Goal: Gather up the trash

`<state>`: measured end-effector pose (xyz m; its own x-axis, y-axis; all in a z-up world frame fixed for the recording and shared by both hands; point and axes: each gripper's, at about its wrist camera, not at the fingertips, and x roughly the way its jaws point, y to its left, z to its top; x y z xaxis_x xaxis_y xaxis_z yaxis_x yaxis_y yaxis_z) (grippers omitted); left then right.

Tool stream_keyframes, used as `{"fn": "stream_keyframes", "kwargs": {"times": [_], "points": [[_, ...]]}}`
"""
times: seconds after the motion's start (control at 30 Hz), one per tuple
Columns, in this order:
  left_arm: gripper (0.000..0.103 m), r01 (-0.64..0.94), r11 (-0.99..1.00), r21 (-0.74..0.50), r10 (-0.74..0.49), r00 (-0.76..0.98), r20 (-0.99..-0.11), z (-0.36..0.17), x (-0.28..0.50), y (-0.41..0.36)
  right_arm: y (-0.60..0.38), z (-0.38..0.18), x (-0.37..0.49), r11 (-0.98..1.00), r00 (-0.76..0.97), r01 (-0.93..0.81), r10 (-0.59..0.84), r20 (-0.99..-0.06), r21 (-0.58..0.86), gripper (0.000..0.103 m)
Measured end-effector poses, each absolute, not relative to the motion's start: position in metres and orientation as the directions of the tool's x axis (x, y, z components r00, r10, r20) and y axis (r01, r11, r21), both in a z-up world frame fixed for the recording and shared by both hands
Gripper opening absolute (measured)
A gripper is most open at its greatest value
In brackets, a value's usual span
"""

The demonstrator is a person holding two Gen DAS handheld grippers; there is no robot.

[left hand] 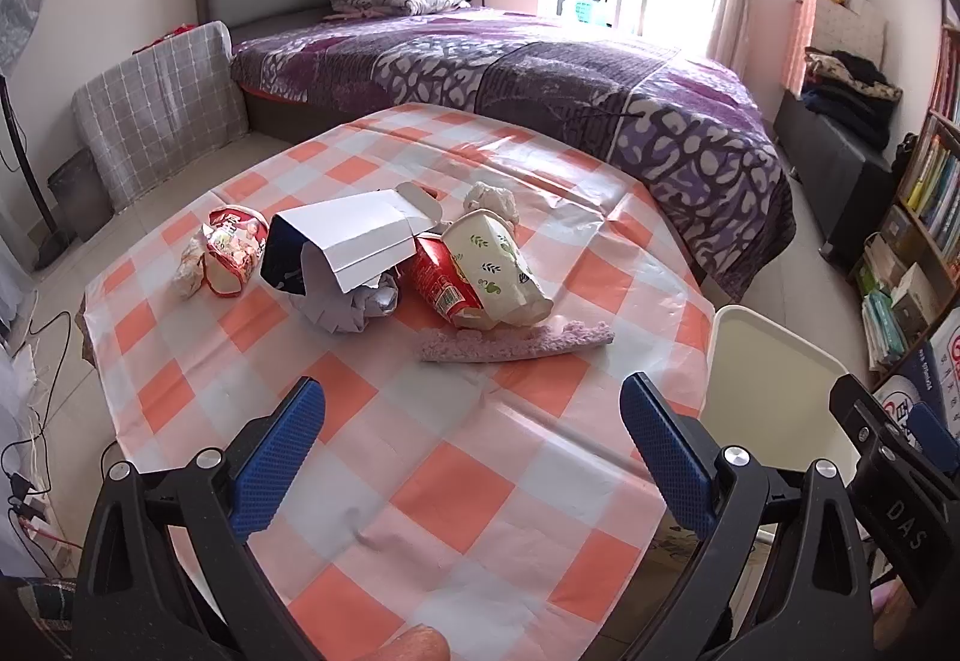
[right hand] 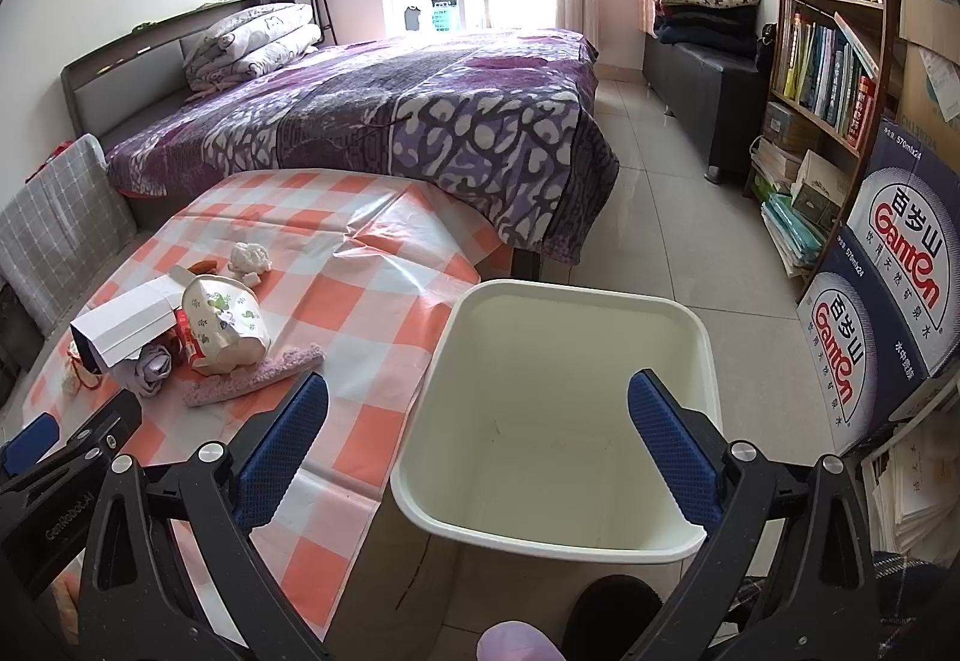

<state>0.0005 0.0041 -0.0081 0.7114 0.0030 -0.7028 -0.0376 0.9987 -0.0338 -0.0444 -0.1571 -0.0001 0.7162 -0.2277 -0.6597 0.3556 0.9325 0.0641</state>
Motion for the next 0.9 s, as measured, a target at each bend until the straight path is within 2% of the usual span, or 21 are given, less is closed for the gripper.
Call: {"fn": "stream_keyframes", "kwargs": {"times": [0.9], "points": [[0.096,-0.048,0.998,-0.031,0.011,0.699,-0.715,-0.0137,0.0008,0.0088,-0.1567,-0.0016,-0.0437,0.933,0.715,0.354,-0.222,-0.663,0.07,0.096]]}}
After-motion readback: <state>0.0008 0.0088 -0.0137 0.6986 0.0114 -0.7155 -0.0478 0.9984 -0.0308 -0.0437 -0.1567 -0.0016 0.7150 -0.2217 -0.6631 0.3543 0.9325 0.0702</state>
